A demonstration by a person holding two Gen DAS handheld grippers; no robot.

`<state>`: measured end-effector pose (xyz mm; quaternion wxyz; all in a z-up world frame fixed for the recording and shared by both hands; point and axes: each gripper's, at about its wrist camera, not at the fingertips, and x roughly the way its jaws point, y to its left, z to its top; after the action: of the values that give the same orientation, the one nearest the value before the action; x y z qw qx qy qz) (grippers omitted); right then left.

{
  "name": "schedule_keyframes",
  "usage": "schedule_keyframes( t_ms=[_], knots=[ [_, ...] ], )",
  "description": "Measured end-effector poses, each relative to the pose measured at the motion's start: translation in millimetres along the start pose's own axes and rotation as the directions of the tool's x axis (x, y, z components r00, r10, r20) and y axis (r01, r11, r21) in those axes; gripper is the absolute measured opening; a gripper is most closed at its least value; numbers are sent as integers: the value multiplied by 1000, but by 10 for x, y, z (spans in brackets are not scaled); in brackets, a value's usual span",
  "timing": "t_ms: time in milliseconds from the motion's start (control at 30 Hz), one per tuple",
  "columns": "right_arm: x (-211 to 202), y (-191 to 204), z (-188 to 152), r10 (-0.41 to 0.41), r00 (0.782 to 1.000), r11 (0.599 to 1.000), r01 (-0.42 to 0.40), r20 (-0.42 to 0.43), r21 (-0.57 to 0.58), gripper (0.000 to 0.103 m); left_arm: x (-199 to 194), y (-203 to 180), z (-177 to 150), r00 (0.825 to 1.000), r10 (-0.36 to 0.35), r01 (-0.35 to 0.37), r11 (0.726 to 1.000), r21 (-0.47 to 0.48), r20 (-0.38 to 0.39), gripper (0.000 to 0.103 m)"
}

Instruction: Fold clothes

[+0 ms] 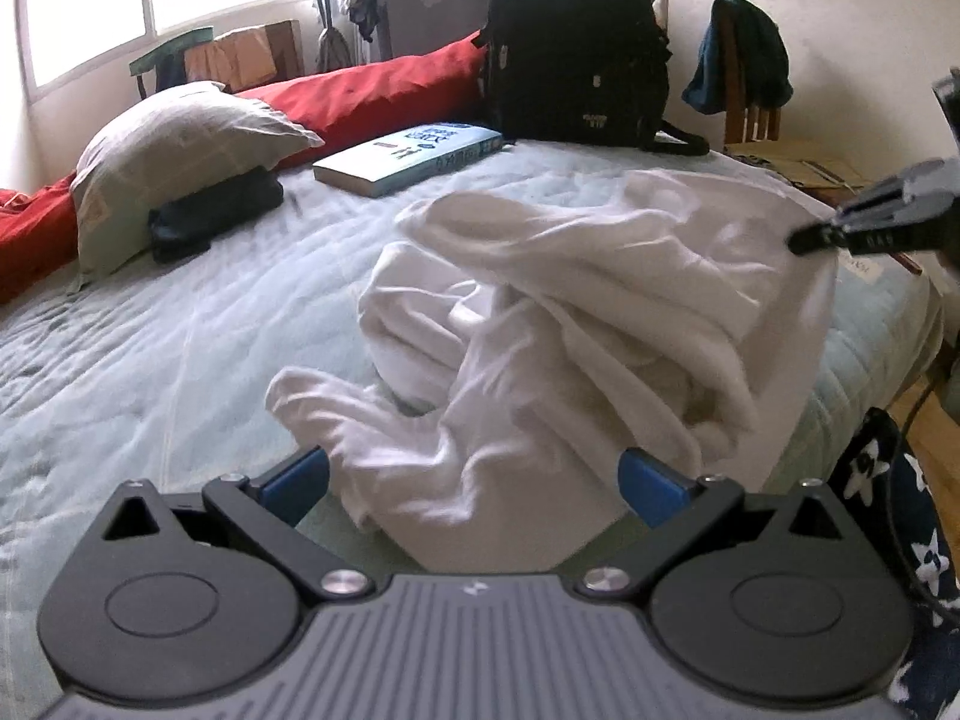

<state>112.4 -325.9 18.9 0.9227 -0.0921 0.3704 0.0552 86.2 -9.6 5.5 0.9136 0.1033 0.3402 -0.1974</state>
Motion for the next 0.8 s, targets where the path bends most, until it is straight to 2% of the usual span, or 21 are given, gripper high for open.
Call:
schedule_keyframes(
  t_ms=[200, 267, 333, 500, 567, 633, 800],
  knots=[
    [108, -365, -225, -84, 994, 993, 90, -75, 80, 4, 22, -2, 20, 1000, -2, 2, 1000, 12, 2, 102],
    [123, -425, -265, -86, 992, 989, 96, -93, 111, 6, 25, 0, 29, 1000, 0, 0, 1000, 14, -1, 102],
    [65, -414, -294, -82, 993, 990, 92, -87, 112, 16, 35, 7, 38, 1000, 2, -2, 1000, 16, -4, 102],
    [-204, -279, -181, -45, 999, 996, 45, -9, 74, 27, 74, 21, 69, 1000, -12, 12, 1000, 18, -12, 102],
    [-288, -210, -66, -5, 1000, 998, 3, 21, 61, 36, 84, 15, 85, 1000, -17, 17, 1000, 22, -14, 102],
    [-370, -140, 48, 36, 998, 998, -38, 51, 45, 49, 93, 7, 104, 1000, -16, 17, 1000, 24, -15, 102],
    [-334, 209, 392, 145, 987, 989, -142, 73, -41, 50, 80, 6, 111, 999, -31, 31, 999, 33, -11, 102]
  ],
)
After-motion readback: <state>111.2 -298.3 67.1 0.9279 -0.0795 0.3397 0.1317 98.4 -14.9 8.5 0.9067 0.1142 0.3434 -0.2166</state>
